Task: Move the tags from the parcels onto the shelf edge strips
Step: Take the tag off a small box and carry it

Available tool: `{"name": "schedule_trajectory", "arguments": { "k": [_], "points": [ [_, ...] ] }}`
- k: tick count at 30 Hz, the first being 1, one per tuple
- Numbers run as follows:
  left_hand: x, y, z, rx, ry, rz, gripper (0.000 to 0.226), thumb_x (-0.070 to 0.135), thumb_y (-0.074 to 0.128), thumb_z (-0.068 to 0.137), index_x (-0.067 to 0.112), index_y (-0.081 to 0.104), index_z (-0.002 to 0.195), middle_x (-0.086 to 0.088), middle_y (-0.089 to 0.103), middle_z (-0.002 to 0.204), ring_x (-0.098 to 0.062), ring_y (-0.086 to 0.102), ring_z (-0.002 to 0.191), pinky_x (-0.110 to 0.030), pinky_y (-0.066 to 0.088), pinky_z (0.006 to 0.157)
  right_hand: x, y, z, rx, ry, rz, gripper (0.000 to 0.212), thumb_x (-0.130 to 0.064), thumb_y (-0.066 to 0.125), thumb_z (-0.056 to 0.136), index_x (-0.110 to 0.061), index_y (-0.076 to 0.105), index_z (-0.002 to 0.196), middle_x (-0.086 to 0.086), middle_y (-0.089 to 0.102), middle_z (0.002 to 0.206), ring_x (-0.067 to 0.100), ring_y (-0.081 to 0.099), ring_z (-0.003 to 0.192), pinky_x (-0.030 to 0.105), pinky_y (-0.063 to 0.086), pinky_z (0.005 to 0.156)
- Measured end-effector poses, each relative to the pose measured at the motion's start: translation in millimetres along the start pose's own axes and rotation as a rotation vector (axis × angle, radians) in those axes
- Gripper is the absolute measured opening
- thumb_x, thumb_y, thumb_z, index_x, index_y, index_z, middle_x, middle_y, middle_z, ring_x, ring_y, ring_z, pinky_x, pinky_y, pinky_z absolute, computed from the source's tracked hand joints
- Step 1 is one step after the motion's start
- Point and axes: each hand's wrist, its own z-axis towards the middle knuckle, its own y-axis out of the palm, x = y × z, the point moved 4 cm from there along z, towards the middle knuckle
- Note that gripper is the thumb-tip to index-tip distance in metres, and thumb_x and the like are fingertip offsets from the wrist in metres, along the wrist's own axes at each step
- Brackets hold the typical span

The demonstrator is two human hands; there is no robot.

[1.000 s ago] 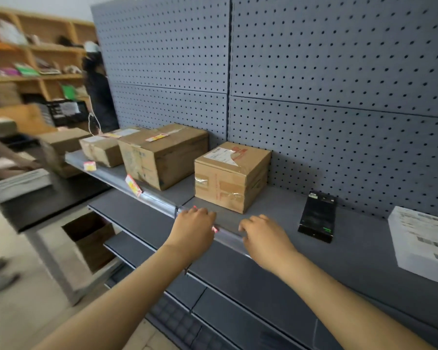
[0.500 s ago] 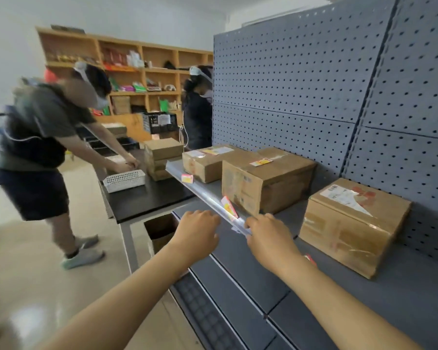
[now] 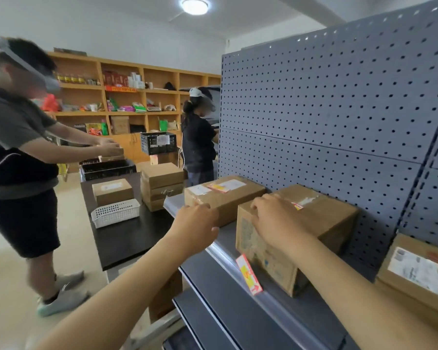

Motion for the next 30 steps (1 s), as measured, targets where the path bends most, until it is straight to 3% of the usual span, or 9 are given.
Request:
{"name": "schedule_trajectory", "arguments": {
  "k": [5, 11, 15, 17, 20, 23, 25, 28, 30],
  "points": [
    [-8.3, 9.1, 70.4, 0.02, 0.06, 0.024, 0.034, 0.037, 0.051, 0.093, 0.022, 0.056, 0.123, -0.004, 0.061, 0.123, -0.025, 0.059, 0.108, -0.035, 0.045, 0.085, 32.2, 8.8, 42.3, 0.009, 0.085, -0.001, 0.026, -0.023, 0.052, 0.095, -0.012, 0.061, 0.117, 0.006, 0.062, 0.117, 0.026, 0.055, 0.107, 0.04, 0.05, 0.09],
    [14.4, 30.3, 153.5, 0.08, 0.232, -0.085, 0.029, 0.035, 0.052, 0.092, 0.018, 0.061, 0.113, -0.004, 0.065, 0.111, -0.024, 0.06, 0.099, -0.034, 0.046, 0.083, 86.4, 21.6, 82.7, 0.036, 0.32, -0.008, 0.014, -0.016, 0.056, 0.091, -0.016, 0.064, 0.102, 0.004, 0.063, 0.101, 0.023, 0.058, 0.088, 0.039, 0.056, 0.073],
    [33.6, 45.9, 202.1, 0.082, 0.365, -0.13, 0.021, 0.029, 0.048, 0.09, 0.016, 0.06, 0.1, -0.005, 0.063, 0.101, -0.027, 0.06, 0.093, -0.032, 0.033, 0.07, 126.3, 25.2, 83.5, -0.016, 0.57, -0.05, 0.014, -0.024, 0.055, 0.092, -0.013, 0.064, 0.091, 0.004, 0.064, 0.092, 0.022, 0.061, 0.078, 0.032, 0.051, 0.059],
    [41.5, 54.2, 221.7, 0.058, 0.454, -0.148, 0.023, 0.029, 0.048, 0.091, 0.017, 0.059, 0.107, -0.005, 0.062, 0.106, -0.026, 0.059, 0.095, -0.031, 0.034, 0.073, 138.3, 28.3, 76.3, -0.074, 0.739, -0.01, 0.026, -0.032, 0.057, 0.091, -0.013, 0.059, 0.073, 0.003, 0.061, 0.074, 0.02, 0.057, 0.062, 0.027, 0.039, 0.047],
    [52.9, 60.8, 240.6, 0.064, 0.554, -0.211, 0.026, 0.029, 0.048, 0.092, 0.016, 0.06, 0.111, -0.005, 0.063, 0.108, -0.025, 0.06, 0.096, -0.032, 0.041, 0.083, 138.1, 29.7, 68.3, -0.27, 0.883, -0.101, 0.053, -0.058, 0.05, 0.089, -0.014, 0.045, 0.06, 0.001, 0.043, 0.06, 0.019, 0.043, 0.054, 0.029, 0.032, 0.049],
    [67.0, 64.3, 243.9, 0.073, 0.643, -0.259, 0.027, 0.03, 0.047, 0.093, 0.018, 0.059, 0.114, -0.004, 0.063, 0.11, -0.024, 0.06, 0.098, -0.033, 0.043, 0.087, 125.4, 30.5, 62.4, -0.362, 0.936, -0.087, 0.055, -0.065, 0.046, 0.088, -0.013, 0.048, 0.069, -0.002, 0.042, 0.066, 0.016, 0.042, 0.061, 0.025, 0.028, 0.05],
    [74.7, 65.6, 241.2, 0.076, 0.689, -0.271, 0.028, 0.029, 0.047, 0.093, 0.017, 0.059, 0.116, -0.004, 0.063, 0.111, -0.024, 0.06, 0.098, -0.034, 0.044, 0.087, 118.7, 30.4, 59.0, -0.343, 0.927, 0.032, 0.046, -0.055, 0.052, 0.09, -0.016, 0.049, 0.066, -0.001, 0.046, 0.068, 0.016, 0.046, 0.063, 0.024, 0.03, 0.05],
    [79.3, 65.7, 237.5, 0.067, 0.719, -0.287, 0.027, 0.028, 0.046, 0.093, 0.016, 0.059, 0.114, -0.004, 0.062, 0.111, -0.025, 0.061, 0.096, -0.033, 0.046, 0.084, 109.1, 25.6, 60.6, -0.326, 0.766, 0.097, 0.014, -0.025, 0.057, 0.094, -0.018, 0.062, 0.105, 0.002, 0.052, 0.114, 0.02, 0.051, 0.105, 0.029, 0.045, 0.082],
    [79.5, 63.9, 237.8, 0.059, 0.727, -0.298, 0.027, 0.027, 0.045, 0.094, 0.015, 0.059, 0.114, -0.004, 0.062, 0.111, -0.025, 0.062, 0.096, -0.034, 0.047, 0.082, 102.3, 23.4, 62.9, -0.389, 0.624, 0.106, 0.037, -0.005, 0.053, 0.091, -0.026, 0.059, 0.121, -0.002, 0.047, 0.129, 0.018, 0.043, 0.121, 0.031, 0.041, 0.099]
  ]
}}
